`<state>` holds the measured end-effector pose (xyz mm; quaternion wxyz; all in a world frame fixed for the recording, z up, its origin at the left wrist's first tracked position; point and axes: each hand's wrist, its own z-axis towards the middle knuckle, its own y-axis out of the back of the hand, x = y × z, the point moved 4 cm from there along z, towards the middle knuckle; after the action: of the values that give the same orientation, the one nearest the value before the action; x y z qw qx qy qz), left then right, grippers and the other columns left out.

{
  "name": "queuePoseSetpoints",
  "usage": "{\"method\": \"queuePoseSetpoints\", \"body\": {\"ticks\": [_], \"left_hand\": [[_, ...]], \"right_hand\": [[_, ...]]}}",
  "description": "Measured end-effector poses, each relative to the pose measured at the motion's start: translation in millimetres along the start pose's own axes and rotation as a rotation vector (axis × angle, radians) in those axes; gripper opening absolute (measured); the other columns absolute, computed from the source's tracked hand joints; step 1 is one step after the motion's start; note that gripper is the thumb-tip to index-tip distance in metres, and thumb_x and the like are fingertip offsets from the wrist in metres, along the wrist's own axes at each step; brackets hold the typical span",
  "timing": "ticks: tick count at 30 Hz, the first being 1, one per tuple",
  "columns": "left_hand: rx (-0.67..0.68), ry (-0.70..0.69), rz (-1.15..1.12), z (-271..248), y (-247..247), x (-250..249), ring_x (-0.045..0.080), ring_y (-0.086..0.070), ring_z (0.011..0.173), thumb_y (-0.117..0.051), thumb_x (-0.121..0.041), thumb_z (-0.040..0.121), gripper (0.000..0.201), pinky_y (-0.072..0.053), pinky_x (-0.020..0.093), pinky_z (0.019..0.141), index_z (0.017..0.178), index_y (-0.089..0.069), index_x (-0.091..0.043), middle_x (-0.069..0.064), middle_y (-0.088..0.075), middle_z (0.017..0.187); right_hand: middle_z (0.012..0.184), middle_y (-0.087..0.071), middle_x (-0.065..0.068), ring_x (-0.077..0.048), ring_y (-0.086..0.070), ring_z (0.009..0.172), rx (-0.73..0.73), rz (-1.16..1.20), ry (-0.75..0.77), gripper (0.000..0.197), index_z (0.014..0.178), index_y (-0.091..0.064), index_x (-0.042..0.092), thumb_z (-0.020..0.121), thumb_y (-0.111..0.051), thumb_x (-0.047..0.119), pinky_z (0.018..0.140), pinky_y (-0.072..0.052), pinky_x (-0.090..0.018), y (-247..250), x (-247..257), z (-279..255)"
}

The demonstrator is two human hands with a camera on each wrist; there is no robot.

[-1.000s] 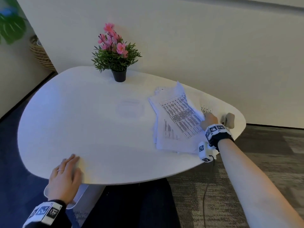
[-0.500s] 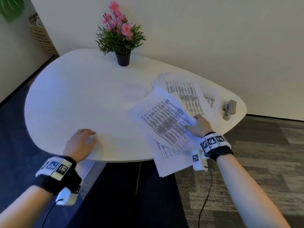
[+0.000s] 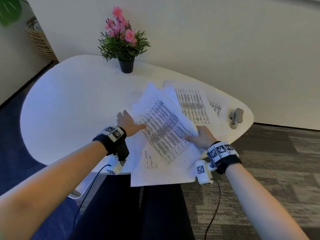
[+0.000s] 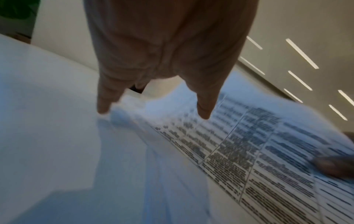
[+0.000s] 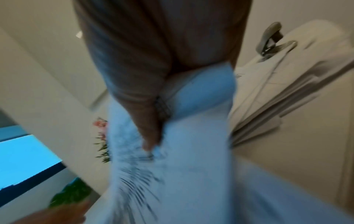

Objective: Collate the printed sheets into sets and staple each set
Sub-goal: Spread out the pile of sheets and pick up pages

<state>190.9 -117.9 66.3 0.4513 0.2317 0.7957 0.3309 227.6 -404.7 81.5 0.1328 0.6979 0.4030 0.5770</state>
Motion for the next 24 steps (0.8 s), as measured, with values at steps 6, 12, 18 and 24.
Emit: {"method": "queuePoseSetpoints", "body": {"ticks": [6, 12, 18, 24], "left_hand": [[-0.240, 0.012, -0.594, 3.1, 66.6, -5.7, 0.024, -0.036, 0.133, -0.089, -0.043, 0.051, 0.134, -0.027, 0.044, 0.113, 0.148, -0.004, -0.005, 0.021, -0.025, 0.152], [-0.345, -0.191, -0.578, -18.2, 88.3, -9.0, 0.024, -0.068, 0.087, -0.084, -0.033, 0.067, 0.047, -0.058, 0.043, 0.074, 0.099, -0.065, -0.006, 0.009, -0.070, 0.097], [-0.404, -0.168, -0.502, -31.6, 70.0, 11.2, 0.026, -0.066, 0.093, -0.075, -0.029, 0.081, 0.030, -0.054, 0.047, 0.085, 0.107, -0.069, -0.015, 0.002, -0.068, 0.101], [-0.391, -0.028, -0.490, -34.8, 55.3, 43.8, 0.026, -0.064, 0.096, -0.067, -0.027, 0.087, 0.031, -0.052, 0.041, 0.087, 0.113, -0.067, -0.010, 0.007, -0.067, 0.111]], "right_hand": [[0.077, -0.069, 0.006, -0.003, -0.066, 0.064, -0.089, 0.392, 0.161, 0.010, 0.090, -0.068, 0.018, 0.081, -0.073, 0.016, 0.058, -0.052, -0.020, 11.2, 32.8, -22.9], [0.093, -0.069, 0.002, -0.013, -0.063, 0.087, -0.073, 0.117, 0.160, 0.025, 0.093, -0.067, 0.018, 0.083, -0.066, 0.041, 0.079, -0.047, -0.028, 49.6, 28.8, 21.5], [0.128, -0.047, -0.017, -0.035, -0.045, 0.117, -0.380, -0.716, -0.279, 0.043, 0.120, -0.058, 0.012, 0.091, -0.051, 0.042, 0.097, -0.040, -0.045, 122.3, -61.2, 94.1], [0.137, -0.038, -0.027, -0.041, -0.039, 0.126, -0.424, -0.478, -0.513, 0.041, 0.134, -0.043, -0.001, 0.095, -0.046, 0.012, 0.101, -0.037, -0.049, 145.1, -121.7, 108.8]]}}
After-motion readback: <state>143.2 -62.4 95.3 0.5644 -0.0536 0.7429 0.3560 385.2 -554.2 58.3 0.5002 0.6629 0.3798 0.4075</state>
